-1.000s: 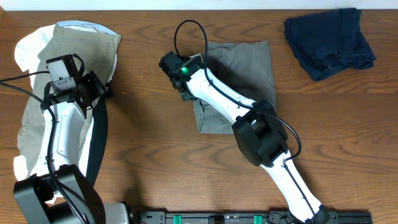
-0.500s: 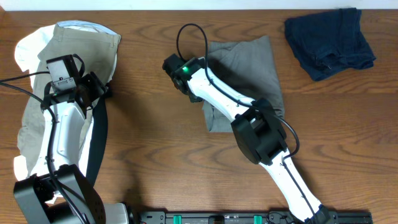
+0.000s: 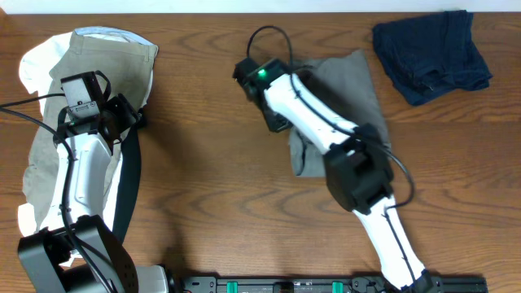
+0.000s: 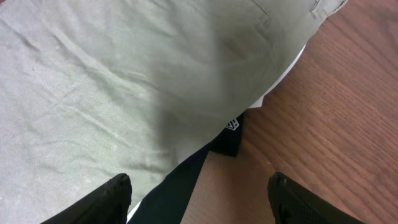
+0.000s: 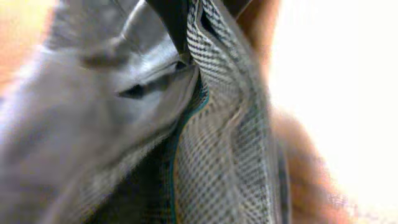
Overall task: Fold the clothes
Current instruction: 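Carry the folded shorts with the right gripper to the top right corner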
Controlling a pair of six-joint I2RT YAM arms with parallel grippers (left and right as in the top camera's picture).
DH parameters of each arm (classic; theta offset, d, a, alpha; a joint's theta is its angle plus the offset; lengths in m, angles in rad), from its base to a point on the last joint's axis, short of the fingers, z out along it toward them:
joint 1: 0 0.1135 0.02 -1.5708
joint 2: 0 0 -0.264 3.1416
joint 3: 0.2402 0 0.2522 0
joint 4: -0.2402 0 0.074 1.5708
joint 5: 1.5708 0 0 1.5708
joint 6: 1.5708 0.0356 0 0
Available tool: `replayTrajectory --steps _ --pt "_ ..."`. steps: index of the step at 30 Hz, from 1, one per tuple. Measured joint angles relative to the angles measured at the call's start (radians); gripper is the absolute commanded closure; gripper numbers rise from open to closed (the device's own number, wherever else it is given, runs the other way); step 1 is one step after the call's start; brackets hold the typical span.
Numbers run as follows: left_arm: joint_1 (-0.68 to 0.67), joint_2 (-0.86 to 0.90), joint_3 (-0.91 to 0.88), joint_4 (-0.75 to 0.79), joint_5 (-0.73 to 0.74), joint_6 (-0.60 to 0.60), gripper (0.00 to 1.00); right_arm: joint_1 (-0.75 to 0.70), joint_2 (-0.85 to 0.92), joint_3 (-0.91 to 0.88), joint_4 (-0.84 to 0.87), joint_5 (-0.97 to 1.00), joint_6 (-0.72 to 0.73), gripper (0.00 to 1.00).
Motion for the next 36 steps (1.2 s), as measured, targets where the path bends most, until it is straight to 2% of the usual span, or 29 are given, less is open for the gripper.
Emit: replayTrajectory --steps 11,20,25,31,36 --pt "0.0 0.0 0.0 0.0 0.0 0.0 0.28 -0.084 -0.43 -0.003 -0.015 -0.025 -0.488 0.99" --pt "0.0 0.0 0.0 0.0 0.0 -0.014 0.28 -0.227 -0.494 -0.005 0.011 -0.017 -0.97 0.99" --pt "0.0 0.0 0.0 0.0 0.0 -0.014 0.28 -0.331 -0.494 -0.007 0.228 -0.011 -1.155 0.99" --pt "0.0 0.0 0.0 0.002 0.0 -0.014 0.28 -0.468 -0.494 -0.009 0.462 -0.042 -1.293 0.99" --pt "0.0 0.0 0.0 0.015 0.0 -0.014 0.28 -0.633 -0.494 -0.009 0.554 -0.254 -1.434 0.99"
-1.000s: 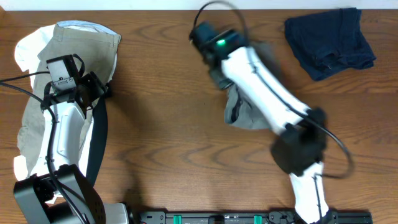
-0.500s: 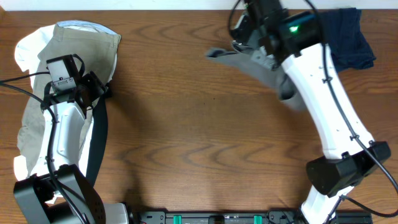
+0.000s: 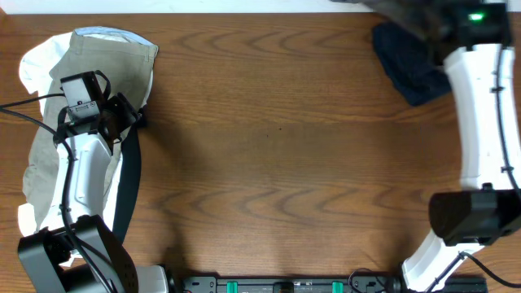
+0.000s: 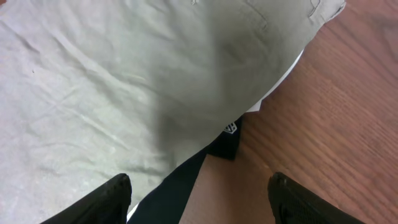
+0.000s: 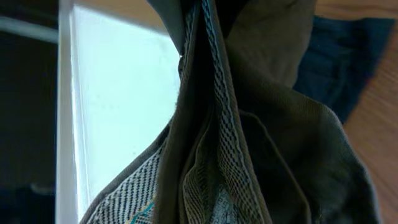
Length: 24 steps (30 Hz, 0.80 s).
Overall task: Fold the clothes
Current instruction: 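Carry the folded shorts with the right gripper to the top right corner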
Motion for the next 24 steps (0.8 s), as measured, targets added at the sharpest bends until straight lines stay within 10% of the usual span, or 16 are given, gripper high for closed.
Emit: replayTrajectory --steps 24 --pt "0.0 0.0 0.0 0.061 0.0 0.0 0.28 -0.29 0.259 -0.002 0.505 -0.629 -0.236 0.99"
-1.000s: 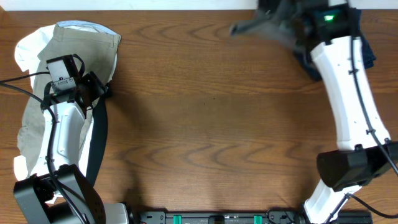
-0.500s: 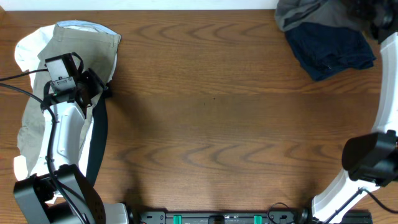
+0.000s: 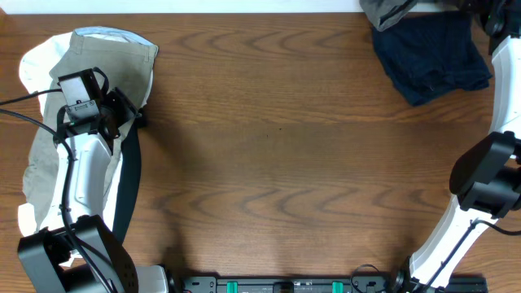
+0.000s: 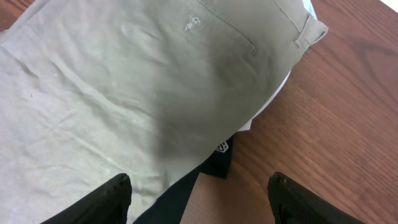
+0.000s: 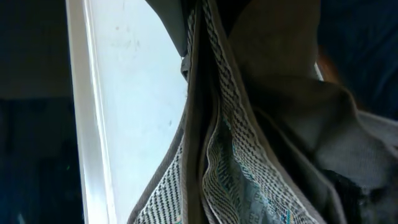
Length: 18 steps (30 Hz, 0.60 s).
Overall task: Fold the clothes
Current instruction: 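Carry the folded shorts with the right gripper to the top right corner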
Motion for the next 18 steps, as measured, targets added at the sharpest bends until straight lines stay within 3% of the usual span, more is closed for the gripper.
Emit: replayTrajectory --steps 11,18 --pt "0.0 0.0 0.0 0.006 0.0 0.0 0.28 -0.014 0.049 0.0 -0.173 -0.047 -0.023 0.99" --pt "0.0 0.0 0.0 0.006 0.0 0.0 0.28 -0.053 0.06 0.0 -0.138 -0.072 -0.028 0.99"
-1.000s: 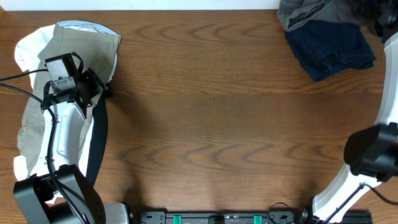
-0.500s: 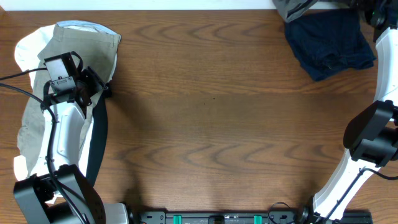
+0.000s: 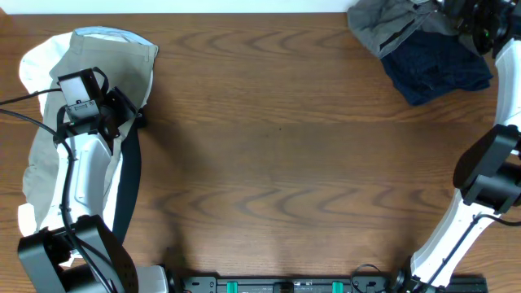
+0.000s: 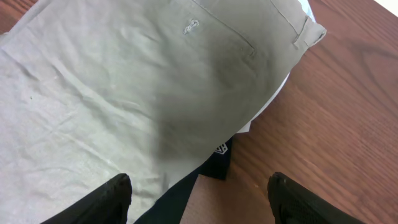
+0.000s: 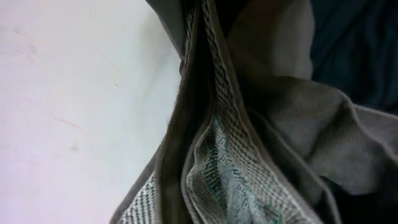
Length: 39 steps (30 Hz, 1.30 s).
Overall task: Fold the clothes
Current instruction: 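Carry the folded shorts with the right gripper to the top right corner, then lower the shorts onto the navy garment and open the right gripper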
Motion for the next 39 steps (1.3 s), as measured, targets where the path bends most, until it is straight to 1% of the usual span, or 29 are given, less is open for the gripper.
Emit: replayTrajectory --steps 10,14,19,25,26,27,28,29,34,39 --pt "0.0 0.0 0.0 0.0 0.0 -0.029 0.28 -0.018 0.0 0.0 0.14 0.005 0.002 0.99" --pt "0.0 0.0 0.0 0.001 0.0 -0.029 0.28 -0.018 0.0 0.0 0.148 0.005 0.003 0.99" --pt "0.0 0.0 0.0 0.002 0.0 -0.029 0.28 -0.022 0.0 0.0 0.101 0.004 0.006 0.99" --pt "0.0 0.0 0.0 0.002 0.0 -0.029 0.28 -0.048 0.0 0.0 -0.042 -0.003 0.008 0.99" --pt "0.0 0.0 0.0 0.003 0.0 -0.029 0.28 -0.053 0.0 0.0 -0.068 -0.005 0.009 0.93" --pt "0.0 0.0 0.0 0.003 0.0 -0.029 0.28 -0.061 0.0 0.0 -0.093 -0.006 0.01 0.79" --pt "0.0 0.0 0.0 0.004 0.0 -0.029 0.28 -0.068 0.0 0.0 -0.119 -0.008 0.014 0.5" --pt "0.0 0.0 0.0 0.005 0.0 -0.029 0.28 -0.074 0.0 0.0 -0.148 -0.005 0.013 0.01" --pt "0.0 0.0 0.0 0.005 0.0 -0.029 0.28 -0.101 0.0 0.001 -0.319 0.0 0.008 0.01" --pt "0.0 0.0 0.0 0.006 0.0 -0.029 0.28 -0.103 0.0 0.002 -0.562 -0.005 0.013 0.01"
